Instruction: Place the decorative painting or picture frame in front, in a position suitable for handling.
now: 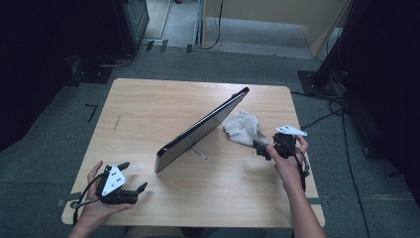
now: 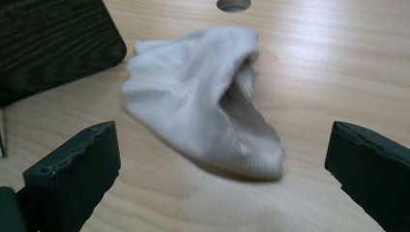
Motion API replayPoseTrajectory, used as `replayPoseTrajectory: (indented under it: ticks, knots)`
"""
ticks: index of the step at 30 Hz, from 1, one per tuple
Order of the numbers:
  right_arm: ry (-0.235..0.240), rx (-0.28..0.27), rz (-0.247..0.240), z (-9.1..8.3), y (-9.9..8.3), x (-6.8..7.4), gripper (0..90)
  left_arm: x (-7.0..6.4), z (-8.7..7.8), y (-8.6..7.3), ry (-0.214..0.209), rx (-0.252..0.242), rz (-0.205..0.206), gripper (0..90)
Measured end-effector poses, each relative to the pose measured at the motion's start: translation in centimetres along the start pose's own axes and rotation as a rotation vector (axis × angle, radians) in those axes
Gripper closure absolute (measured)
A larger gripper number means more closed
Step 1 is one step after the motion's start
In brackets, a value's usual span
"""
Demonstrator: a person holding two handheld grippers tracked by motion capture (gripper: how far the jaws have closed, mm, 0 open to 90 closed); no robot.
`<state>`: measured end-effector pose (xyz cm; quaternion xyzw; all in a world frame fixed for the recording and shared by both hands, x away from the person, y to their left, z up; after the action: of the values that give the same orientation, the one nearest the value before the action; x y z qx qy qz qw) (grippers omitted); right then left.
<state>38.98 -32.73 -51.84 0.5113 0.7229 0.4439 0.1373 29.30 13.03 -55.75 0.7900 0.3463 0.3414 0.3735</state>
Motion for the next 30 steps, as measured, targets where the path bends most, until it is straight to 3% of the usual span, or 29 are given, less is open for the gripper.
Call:
replayPoseTrajectory:
  ticks: [6, 12, 15, 16, 22, 26, 30]
  knots:
    - [-0.035, 0.012, 0.009, -1.7, -2.6, -1.2, 0.0, 2.5, -0.6, -1.4, 0.07, 0.043, -0.069, 0.0]
    - [-0.049, 0.021, 0.042, -3.6, -5.1, -2.2, 0.0, 4.4, -0.7, -2.6, 0.108, 0.09, -0.148, 0.0]
    - [-0.058, 0.027, 0.051, -4.5, -6.2, -2.6, 0.0, 5.1, -0.7, -3.0, 0.146, 0.117, -0.17, 0.0]
    - [-0.063, 0.035, 0.049, -4.7, -6.7, -2.7, 0.0, 5.4, -0.6, -3.1, 0.157, 0.133, -0.197, 0.0]
    - [-0.097, 0.072, 0.055, -5.5, -9.6, -3.2, 0.0, 6.1, -0.2, -4.1, 0.195, 0.225, -0.241, 0.0]
    - [-0.114, 0.093, 0.096, -5.3, -11.2, -3.8, 0.0, 6.2, 0.1, -4.5, 0.218, 0.281, -0.262, 0.0]
    - [-0.159, 0.108, 0.058, -5.2, -11.6, -4.0, 0.0, 6.2, 0.5, -5.0, 0.211, 0.344, -0.28, 0.0]
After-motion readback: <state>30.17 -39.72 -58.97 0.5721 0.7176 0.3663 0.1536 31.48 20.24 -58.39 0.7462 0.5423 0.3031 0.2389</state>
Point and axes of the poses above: each handheld gripper's, and its own axes: z roughly forward along the jaws, y roughly out of its top, x roughly to its left, the point moved 9 cm from there along z, roughly forward along the jaws, and after that the axes turned 13 degrees about y, right-handed, at the moved point
